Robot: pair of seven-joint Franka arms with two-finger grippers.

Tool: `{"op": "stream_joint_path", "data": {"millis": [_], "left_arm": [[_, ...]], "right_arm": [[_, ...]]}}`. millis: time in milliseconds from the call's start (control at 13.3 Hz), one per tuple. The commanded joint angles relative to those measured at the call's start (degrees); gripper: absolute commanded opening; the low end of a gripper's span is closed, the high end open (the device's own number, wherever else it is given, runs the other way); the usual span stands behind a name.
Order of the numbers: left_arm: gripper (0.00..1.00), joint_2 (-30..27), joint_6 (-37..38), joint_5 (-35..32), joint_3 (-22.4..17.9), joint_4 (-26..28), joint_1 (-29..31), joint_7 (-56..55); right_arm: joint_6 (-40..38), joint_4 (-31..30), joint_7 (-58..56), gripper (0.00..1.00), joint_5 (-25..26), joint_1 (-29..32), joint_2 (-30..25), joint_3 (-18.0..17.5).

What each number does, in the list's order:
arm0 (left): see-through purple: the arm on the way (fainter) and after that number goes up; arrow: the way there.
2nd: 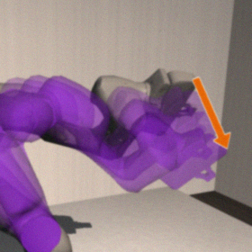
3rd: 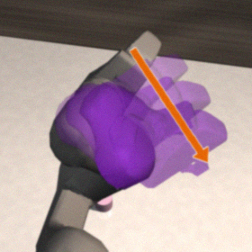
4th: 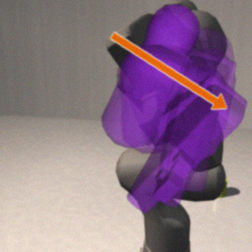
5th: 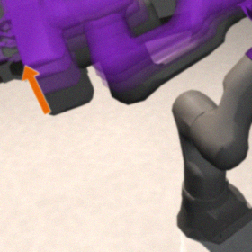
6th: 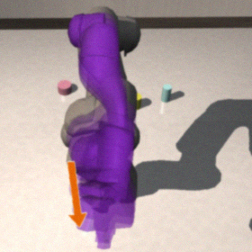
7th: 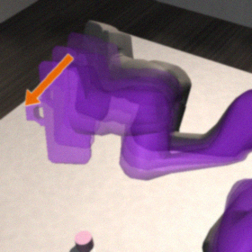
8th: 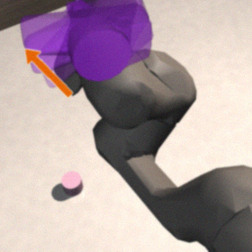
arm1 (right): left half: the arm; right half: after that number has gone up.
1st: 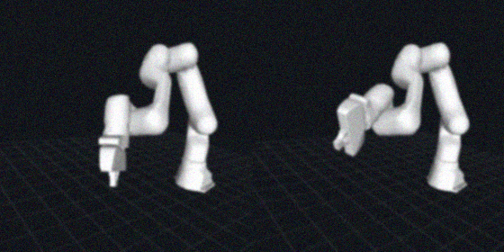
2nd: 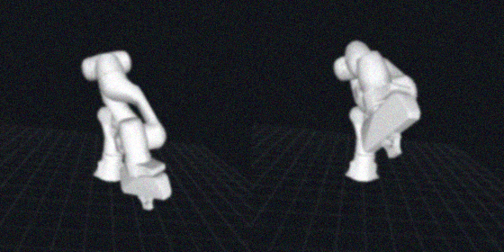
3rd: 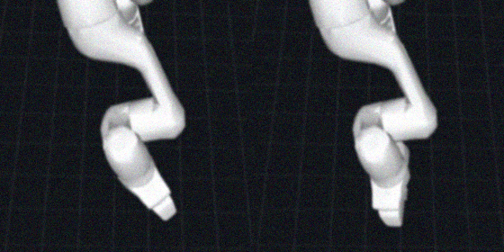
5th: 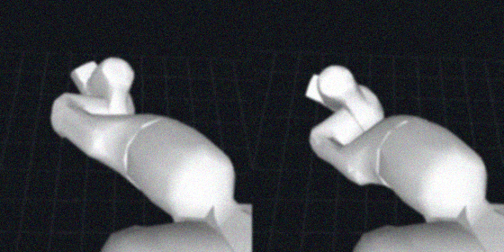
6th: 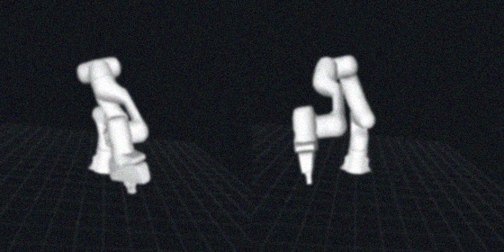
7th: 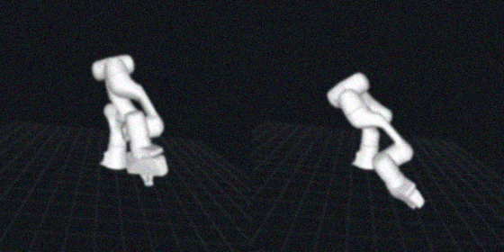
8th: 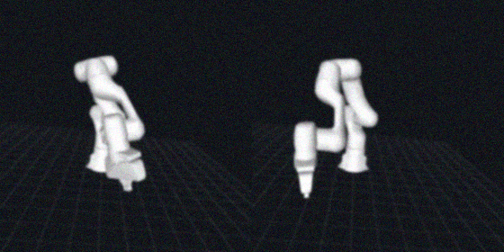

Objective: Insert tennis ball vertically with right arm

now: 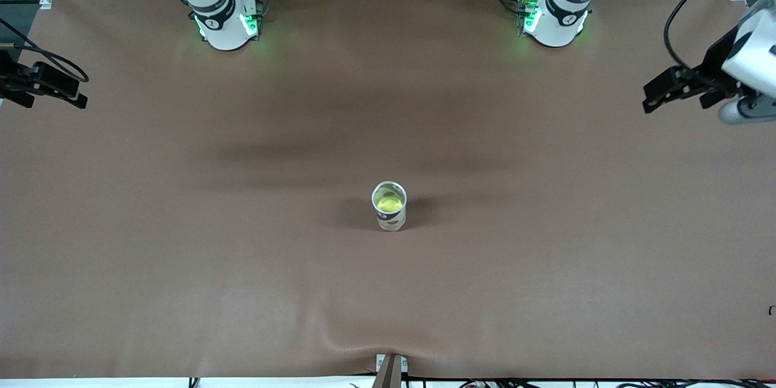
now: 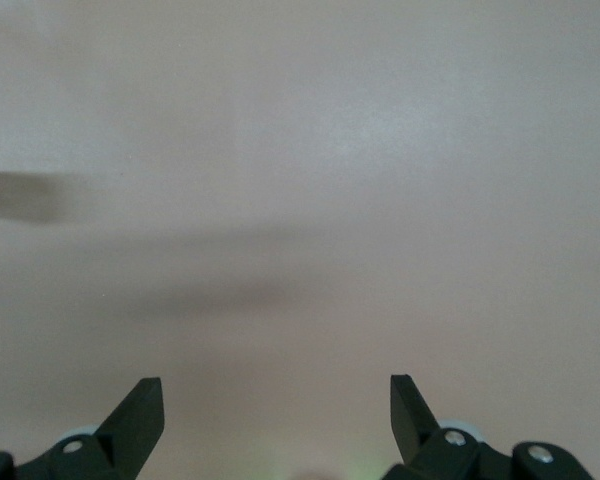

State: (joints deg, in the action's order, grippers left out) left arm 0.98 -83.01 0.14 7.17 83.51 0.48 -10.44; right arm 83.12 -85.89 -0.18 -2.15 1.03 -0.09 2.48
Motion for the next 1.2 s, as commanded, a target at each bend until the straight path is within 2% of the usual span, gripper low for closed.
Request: {"op": "stream_joint_path", "data": {"millis": [0,225,450,600,1126], "left_arm": [[1.0,-5.7,-0.5,1.7,-3.1,6.1,-0.9,2.9],[1.0,-8.1,-0.6,1.7,-4.1,8.9,-0.8,4.4],[1.0,-8.0,-0.6,1.7,-6.3,8.3,-1.3,5.8],[1.0,-7.9,-0.5,1.6,-6.5,8.3,-1.1,8.8],[1.0,-7.8,-0.4,1.1,-5.9,7.6,-1.3,8.4]], "right_arm": [[-0.9,0.8,0.0,1.0,0.7,1.1,-0.1,-0.5],[-0.9,0.8,0.0,1.0,0.7,1.1,-0.2,-0.5],[-0.9,0.8,0.0,1.0,0.6,1.1,-0.1,-0.5],[-0.9,0.7,0.0,1.0,0.4,0.8,0.2,-0.5],[-0.9,0.8,0.0,1.0,0.5,1.0,0.2,-0.5]]}}
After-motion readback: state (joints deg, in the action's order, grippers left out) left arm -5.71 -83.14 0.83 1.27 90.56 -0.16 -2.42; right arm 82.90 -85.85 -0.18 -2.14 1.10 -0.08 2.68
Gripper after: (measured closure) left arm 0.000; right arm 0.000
